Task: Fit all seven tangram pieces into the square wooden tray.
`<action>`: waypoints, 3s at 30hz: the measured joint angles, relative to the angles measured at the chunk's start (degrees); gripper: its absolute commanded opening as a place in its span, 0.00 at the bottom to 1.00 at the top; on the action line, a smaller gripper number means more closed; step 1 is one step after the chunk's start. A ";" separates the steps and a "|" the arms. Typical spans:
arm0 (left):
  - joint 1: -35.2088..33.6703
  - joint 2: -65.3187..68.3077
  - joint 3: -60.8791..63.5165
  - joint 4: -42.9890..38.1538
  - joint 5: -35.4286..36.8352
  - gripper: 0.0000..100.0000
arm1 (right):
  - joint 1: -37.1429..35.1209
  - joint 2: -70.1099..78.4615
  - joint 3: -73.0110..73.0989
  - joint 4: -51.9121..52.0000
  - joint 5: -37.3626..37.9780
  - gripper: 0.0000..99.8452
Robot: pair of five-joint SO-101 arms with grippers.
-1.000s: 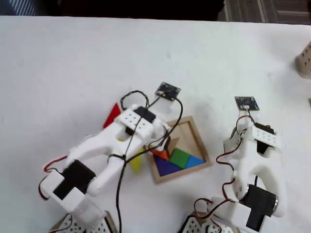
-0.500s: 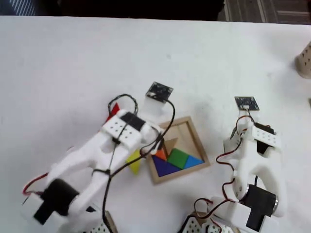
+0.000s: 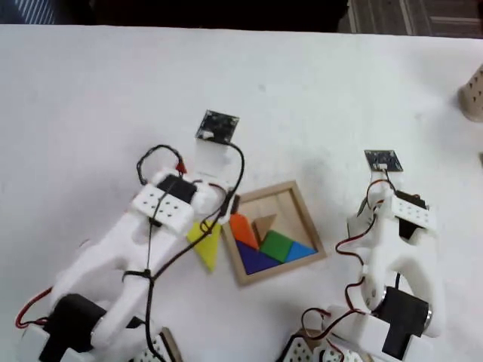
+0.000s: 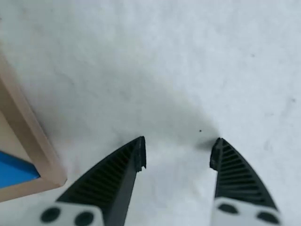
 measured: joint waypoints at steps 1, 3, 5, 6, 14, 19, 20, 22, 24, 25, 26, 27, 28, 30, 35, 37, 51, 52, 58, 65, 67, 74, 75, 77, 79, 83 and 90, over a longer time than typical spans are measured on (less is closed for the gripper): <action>0.62 0.00 0.00 0.00 0.00 0.14 | 0.00 0.00 0.00 0.00 0.00 0.22; 1.93 0.00 0.00 0.00 0.00 0.09 | 0.00 0.00 0.00 0.00 0.00 0.22; 3.16 0.00 0.09 -1.23 0.00 0.03 | 0.00 0.00 0.00 0.00 0.00 0.22; 3.69 0.00 0.18 -2.20 0.00 0.02 | 0.00 0.00 0.00 0.00 0.00 0.22; 11.52 5.19 0.09 -7.56 0.00 0.02 | 0.00 0.00 0.00 0.00 0.00 0.22; 15.82 14.51 -4.22 -7.82 0.00 0.02 | 0.00 0.00 0.00 0.00 0.00 0.22; 16.09 16.35 -5.54 -7.82 0.00 0.02 | 0.00 0.00 0.00 0.00 0.00 0.22; 16.70 19.25 -8.26 -6.24 0.00 0.02 | 0.00 0.00 0.00 0.00 0.00 0.22; 16.97 21.36 -10.99 -5.01 0.00 0.02 | 0.00 0.00 0.00 0.00 0.00 0.22; 17.05 22.42 -12.13 -4.57 0.00 0.02 | 0.00 0.00 0.00 0.00 0.00 0.22; 17.05 23.21 -13.10 -4.22 0.00 0.02 | 0.00 0.00 0.00 0.00 0.00 0.22; 17.05 23.91 -13.98 -3.78 0.00 0.02 | 0.00 0.00 0.00 0.00 0.00 0.22; 17.05 24.53 -14.95 -3.25 0.00 0.02 | 0.00 0.00 0.00 0.00 0.00 0.22; 17.05 25.85 -16.70 -2.29 0.00 0.02 | 0.00 0.00 0.00 0.00 0.00 0.22; 17.05 28.75 -20.75 0.26 0.00 0.02 | 0.00 0.00 0.00 0.00 0.00 0.22; 17.05 29.80 -22.24 0.79 0.00 0.02 | 0.00 0.00 0.00 0.00 0.00 0.22; 16.70 34.02 -29.10 0.97 -11.43 0.02 | 0.00 0.00 0.00 0.00 0.00 0.22; 16.26 33.58 -29.10 1.93 -11.52 0.02 | 0.00 0.00 0.00 0.00 0.00 0.22; 16.18 28.04 -19.87 6.33 -11.52 0.02 | 0.00 0.00 0.00 0.00 0.00 0.22; 18.02 25.23 -15.12 4.57 -11.69 0.02 | 0.00 0.00 0.00 0.00 0.00 0.22; 18.20 25.14 -14.95 4.66 -11.78 0.02 | 0.00 0.00 0.00 0.00 0.00 0.22; 22.33 25.05 -15.03 8.09 -11.78 0.02 | 0.00 0.00 0.00 0.00 0.00 0.22; 23.03 24.88 -15.03 8.26 -11.78 0.02 | 0.00 0.00 0.00 0.00 0.00 0.22; 24.35 24.79 -14.95 8.53 -11.78 0.02 | 0.00 0.00 0.00 0.00 0.00 0.22; 24.88 24.79 -14.95 8.62 -11.78 0.02 | 0.00 0.00 0.00 0.00 0.00 0.22; 24.70 24.79 -14.95 8.79 -11.78 0.02 | 0.00 0.00 0.00 0.00 0.00 0.22; 18.20 24.09 -16.79 9.58 -11.78 0.02 | 0.00 0.00 0.00 0.00 0.00 0.22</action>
